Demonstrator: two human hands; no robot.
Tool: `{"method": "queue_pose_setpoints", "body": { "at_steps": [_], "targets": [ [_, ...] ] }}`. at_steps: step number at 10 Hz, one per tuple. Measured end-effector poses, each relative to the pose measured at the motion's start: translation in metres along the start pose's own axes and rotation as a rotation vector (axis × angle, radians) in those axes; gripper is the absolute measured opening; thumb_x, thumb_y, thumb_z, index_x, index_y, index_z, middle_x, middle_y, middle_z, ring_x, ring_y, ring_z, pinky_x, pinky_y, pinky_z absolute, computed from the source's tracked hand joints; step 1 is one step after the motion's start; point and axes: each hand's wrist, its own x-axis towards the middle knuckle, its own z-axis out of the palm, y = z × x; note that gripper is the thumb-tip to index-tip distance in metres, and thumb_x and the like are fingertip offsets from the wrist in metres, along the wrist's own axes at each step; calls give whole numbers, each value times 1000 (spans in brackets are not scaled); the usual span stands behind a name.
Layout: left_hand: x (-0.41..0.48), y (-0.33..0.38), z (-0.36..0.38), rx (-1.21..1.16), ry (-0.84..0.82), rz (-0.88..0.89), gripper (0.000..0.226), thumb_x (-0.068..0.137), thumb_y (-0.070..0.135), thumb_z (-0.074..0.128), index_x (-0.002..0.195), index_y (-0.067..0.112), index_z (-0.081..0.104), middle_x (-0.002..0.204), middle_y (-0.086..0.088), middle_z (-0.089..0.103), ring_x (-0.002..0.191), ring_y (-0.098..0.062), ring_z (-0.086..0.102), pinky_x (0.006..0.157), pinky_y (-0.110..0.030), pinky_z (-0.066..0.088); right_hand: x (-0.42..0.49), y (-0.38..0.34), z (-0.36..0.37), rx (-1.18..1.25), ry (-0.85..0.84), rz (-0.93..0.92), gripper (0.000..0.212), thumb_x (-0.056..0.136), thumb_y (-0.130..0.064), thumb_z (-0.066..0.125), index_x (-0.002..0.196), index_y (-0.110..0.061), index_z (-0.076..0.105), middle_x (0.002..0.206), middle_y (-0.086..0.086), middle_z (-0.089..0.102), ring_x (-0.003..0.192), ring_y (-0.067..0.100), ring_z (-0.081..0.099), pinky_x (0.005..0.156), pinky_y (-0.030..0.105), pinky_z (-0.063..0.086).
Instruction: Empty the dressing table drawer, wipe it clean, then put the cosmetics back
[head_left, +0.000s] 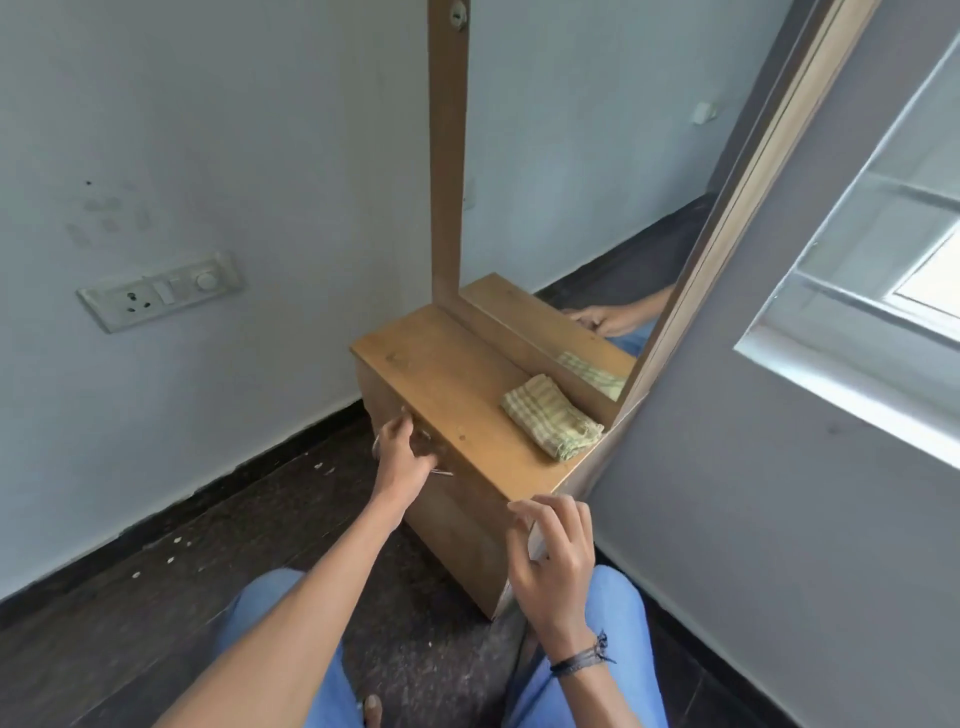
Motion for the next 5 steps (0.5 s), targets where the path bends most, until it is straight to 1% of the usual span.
{"method": "queue_pose_setpoints", "body": {
  "at_steps": [1,2,3,4,5],
  "targets": [
    [7,-1,9,30,27,8,68,94,6,69,154,14,38,151,3,26,142,-23,38,117,-37,35,17,7,-10,-13,47,-4,15,88,-7,60,85,-7,74,87,0,63,80,19,54,69,34,46],
    [14,-11,12,37,59,59,62,91,5,72,147,11,48,149,0,29,142,-22,39,119,-38,34,35,18,-12,-37,79,5,17,89,-10,59,85,-6,75,87,-1,65,80,20,56,69,33,47],
    [18,-28,10,54,74,111,61,87,7,78,143,10,54,148,0,33,140,-21,41,118,-40,36,48,25,-7,-54,113,10,17,89,-8,59,84,-6,75,87,0,65,79,22,58,71,30,46],
    [22,-26,5,-8,157,49,57,86,-2,75,140,11,59,145,-3,43,132,-25,51,114,-45,42,68,28,-5,-51,150,12,15,86,-7,61,81,-7,75,85,0,64,76,20,57,70,28,44],
    [10,-14,-3,-97,421,-19,61,79,-26,63,131,5,66,130,-15,54,110,-39,63,91,-22,52,82,8,-13,-40,145,21,13,83,-10,64,77,-12,75,83,-3,63,74,15,55,67,27,45]
  ]
}}
